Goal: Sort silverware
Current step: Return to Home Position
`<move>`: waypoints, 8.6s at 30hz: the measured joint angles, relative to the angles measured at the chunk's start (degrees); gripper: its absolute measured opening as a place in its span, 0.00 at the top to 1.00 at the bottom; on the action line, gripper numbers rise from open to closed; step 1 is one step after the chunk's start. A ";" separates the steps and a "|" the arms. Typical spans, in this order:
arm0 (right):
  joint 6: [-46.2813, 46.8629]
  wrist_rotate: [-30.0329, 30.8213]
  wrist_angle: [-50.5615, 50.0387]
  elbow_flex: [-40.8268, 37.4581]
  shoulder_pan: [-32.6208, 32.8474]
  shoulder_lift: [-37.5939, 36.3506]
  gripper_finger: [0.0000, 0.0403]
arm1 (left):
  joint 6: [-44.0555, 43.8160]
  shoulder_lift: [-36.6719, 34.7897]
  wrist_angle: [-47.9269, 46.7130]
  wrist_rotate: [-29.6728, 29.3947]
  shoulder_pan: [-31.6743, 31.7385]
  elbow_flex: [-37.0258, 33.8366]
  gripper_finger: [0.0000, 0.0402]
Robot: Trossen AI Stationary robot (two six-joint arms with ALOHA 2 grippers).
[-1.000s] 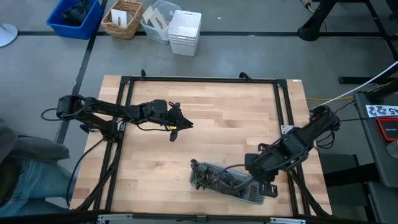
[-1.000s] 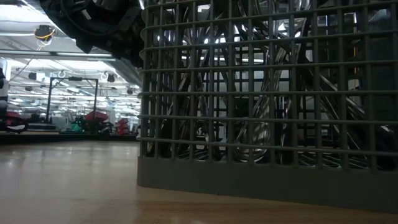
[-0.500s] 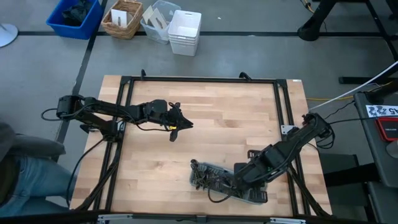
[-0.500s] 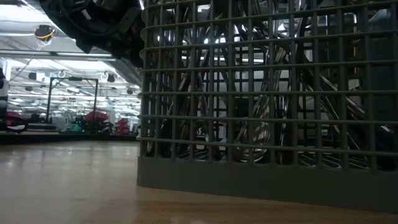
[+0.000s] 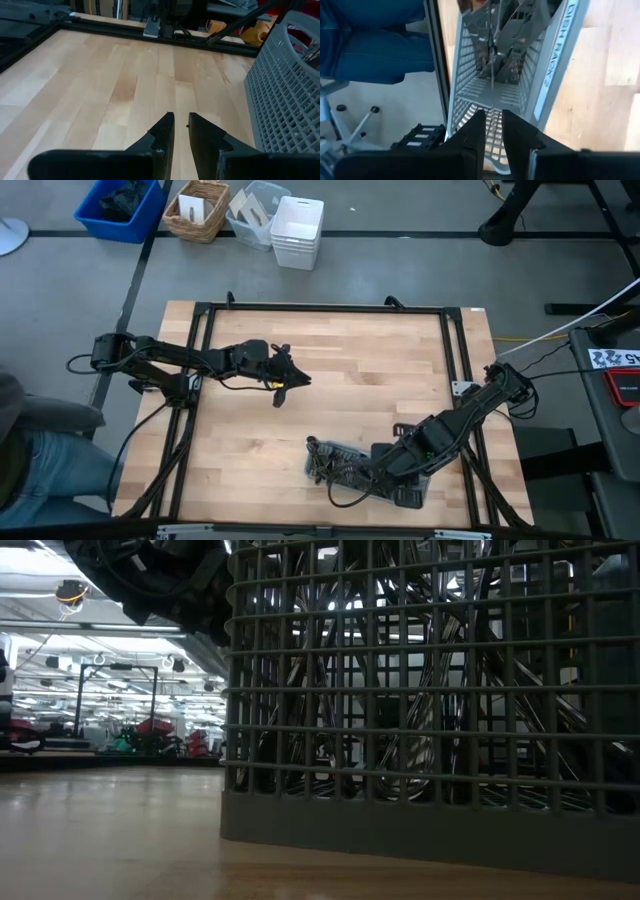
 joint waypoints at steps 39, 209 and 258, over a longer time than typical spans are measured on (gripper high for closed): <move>-29.00 53.02 -3.39 1.30 -0.73 -39.35 0.83 | 7.86 -46.48 -25.42 -4.73 0.37 -8.31 0.88; -40.74 28.05 75.25 -106.25 -26.22 -104.05 0.83 | 9.05 -64.47 -5.12 -14.45 0.33 -33.57 0.88; -40.87 28.15 75.17 -106.49 -26.23 -104.08 0.83 | 1.69 -67.80 -21.01 -14.45 0.33 -33.57 0.88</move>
